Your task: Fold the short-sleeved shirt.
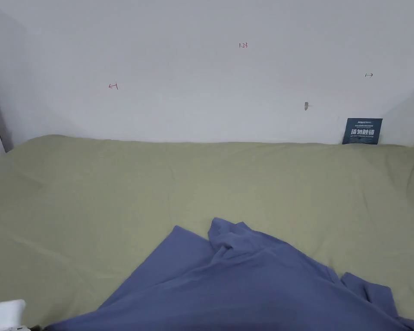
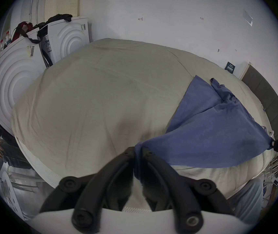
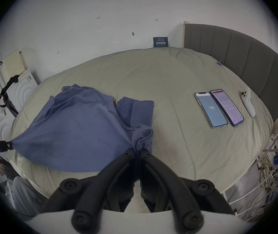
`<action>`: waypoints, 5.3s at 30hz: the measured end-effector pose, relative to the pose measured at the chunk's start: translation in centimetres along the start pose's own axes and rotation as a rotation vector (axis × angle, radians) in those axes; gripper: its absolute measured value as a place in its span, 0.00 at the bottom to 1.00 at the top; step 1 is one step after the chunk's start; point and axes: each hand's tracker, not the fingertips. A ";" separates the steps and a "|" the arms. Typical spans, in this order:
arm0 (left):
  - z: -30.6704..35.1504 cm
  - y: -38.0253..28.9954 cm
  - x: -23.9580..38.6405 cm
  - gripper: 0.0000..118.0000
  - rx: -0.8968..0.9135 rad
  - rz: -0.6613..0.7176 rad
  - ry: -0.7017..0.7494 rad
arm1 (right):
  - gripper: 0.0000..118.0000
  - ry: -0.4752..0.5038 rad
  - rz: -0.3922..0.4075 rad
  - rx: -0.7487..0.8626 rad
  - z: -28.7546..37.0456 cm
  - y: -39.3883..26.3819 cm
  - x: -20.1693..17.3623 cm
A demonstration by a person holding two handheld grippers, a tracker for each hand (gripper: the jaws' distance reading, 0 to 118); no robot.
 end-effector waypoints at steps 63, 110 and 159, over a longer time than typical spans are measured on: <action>-5.1 -0.2 -0.2 0.03 -0.111 -0.116 -0.085 | 0.02 0.071 0.263 0.204 -0.7 0.0 -20.7; 10.3 19.7 6.0 0.03 0.301 -0.075 -0.096 | 0.02 0.080 0.355 0.322 12.0 29.2 -15.0; 4.1 50.8 17.5 0.03 0.537 -0.089 0.118 | 0.02 -0.053 0.176 0.657 4.2 55.7 -19.7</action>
